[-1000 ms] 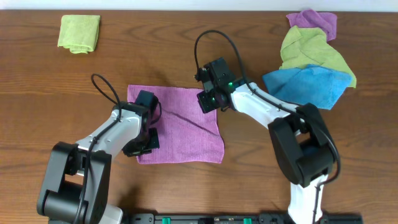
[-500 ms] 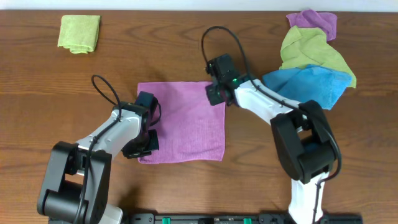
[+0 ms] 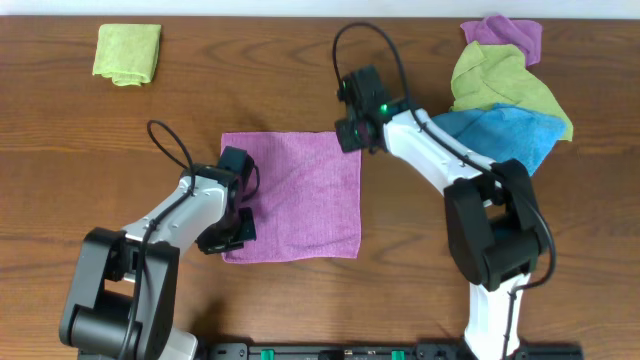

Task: Fold the cloth
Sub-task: 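Release the cloth and move both grippers to its near corners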

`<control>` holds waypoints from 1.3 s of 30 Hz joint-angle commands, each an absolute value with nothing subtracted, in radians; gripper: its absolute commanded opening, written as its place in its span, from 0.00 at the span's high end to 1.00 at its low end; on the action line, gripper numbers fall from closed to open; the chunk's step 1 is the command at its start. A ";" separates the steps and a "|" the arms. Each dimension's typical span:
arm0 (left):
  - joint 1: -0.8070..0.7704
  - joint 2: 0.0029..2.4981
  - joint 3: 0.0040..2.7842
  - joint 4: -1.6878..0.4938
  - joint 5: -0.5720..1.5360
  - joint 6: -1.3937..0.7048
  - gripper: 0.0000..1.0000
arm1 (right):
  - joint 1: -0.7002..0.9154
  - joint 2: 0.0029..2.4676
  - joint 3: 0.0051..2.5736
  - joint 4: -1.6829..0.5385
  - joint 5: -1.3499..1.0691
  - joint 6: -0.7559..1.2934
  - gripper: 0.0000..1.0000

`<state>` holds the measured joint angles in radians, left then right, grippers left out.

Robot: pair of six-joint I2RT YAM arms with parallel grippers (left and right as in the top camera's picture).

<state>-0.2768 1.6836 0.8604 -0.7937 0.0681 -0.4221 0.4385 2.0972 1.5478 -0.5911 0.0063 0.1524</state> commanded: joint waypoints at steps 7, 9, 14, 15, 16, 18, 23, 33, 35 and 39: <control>-0.273 1.716 1.161 -0.867 0.054 -0.346 0.94 | 0.434 1.903 1.787 -0.982 -0.085 0.113 0.98; -0.253 1.701 1.252 -0.922 0.049 -0.315 0.94 | 0.433 1.839 1.787 -1.056 -0.157 0.095 0.98; -0.127 1.584 1.318 -0.956 0.133 -0.283 0.94 | 0.433 1.685 1.782 -1.172 -0.158 0.094 0.76; -0.085 1.547 1.314 -0.972 0.160 -0.282 0.94 | 0.433 1.654 1.774 -1.196 -0.152 0.087 0.72; -0.054 1.520 1.309 -0.987 0.180 -0.273 0.94 | 0.433 1.631 1.760 -1.211 -0.148 0.082 0.69; 0.015 1.458 1.282 -1.015 0.223 -0.245 0.94 | 0.434 1.574 1.692 -1.211 -0.148 0.081 0.62; 0.137 1.318 1.093 -1.002 0.338 -0.231 0.93 | 0.433 1.456 1.346 -1.045 -0.273 0.118 0.36; 0.286 1.285 0.693 -0.811 0.590 -0.160 0.64 | 0.413 1.452 0.881 -0.766 -0.509 0.191 0.24; 0.327 1.287 0.662 -0.787 0.636 -0.140 0.60 | 0.401 1.452 0.824 -0.716 -0.553 0.200 0.25; 0.407 1.288 0.623 -0.771 0.688 -0.099 0.49 | 0.344 1.452 0.686 -0.574 -0.721 0.213 0.30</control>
<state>0.3759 1.2892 0.6369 -0.7727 0.6270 -0.1474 0.3790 1.4631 0.7418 -0.6064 -0.5732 0.1936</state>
